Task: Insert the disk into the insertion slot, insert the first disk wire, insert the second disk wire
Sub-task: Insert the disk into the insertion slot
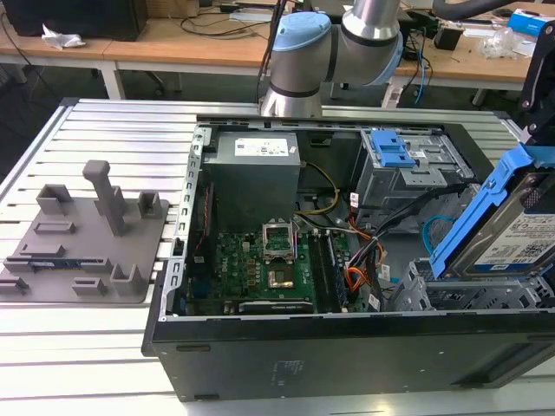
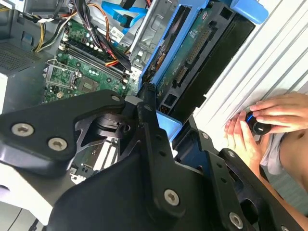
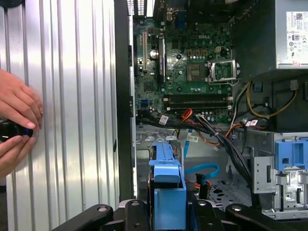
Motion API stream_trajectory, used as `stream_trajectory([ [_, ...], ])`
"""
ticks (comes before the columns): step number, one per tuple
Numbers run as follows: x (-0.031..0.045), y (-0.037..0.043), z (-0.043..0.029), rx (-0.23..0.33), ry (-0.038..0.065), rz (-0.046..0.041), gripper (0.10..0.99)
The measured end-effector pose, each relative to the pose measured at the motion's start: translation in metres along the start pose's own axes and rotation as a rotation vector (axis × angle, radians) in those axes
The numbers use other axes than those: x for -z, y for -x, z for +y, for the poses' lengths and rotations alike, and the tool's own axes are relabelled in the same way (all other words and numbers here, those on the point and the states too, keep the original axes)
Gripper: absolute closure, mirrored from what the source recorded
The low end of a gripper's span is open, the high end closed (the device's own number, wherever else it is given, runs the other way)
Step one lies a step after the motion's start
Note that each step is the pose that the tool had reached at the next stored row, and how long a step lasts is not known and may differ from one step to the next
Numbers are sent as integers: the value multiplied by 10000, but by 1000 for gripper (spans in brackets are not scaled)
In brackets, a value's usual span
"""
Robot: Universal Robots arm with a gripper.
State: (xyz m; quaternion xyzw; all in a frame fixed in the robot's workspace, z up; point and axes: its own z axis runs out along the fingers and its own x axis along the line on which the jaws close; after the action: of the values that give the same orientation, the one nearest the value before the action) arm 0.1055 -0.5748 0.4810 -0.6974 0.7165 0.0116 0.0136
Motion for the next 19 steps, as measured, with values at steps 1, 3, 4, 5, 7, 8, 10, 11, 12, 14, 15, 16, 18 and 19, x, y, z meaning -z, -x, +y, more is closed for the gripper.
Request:
stream_trajectory([
  [1,-1,28,0,1,1,6,722],
  [3,-5,104,2,-1,1,21,722],
  [4,-7,110,2,-2,3,22,722],
  [5,-10,110,-1,-2,6,20,722],
  [7,-16,114,-10,-1,12,21,722],
  [8,-18,122,-22,-2,16,24,722],
  [10,-23,141,-39,-2,23,24,722],
  [11,-27,150,-45,-2,27,23,722],
  [12,-32,158,-45,-4,30,20,722],
  [14,-40,165,-46,-3,35,23,722],
  [15,-43,167,-47,-2,36,23,722],
  [16,-52,169,-46,-2,40,21,722],
  [18,-68,178,-46,-3,41,23,722],
  [19,-77,191,-46,-2,42,23,722],
])
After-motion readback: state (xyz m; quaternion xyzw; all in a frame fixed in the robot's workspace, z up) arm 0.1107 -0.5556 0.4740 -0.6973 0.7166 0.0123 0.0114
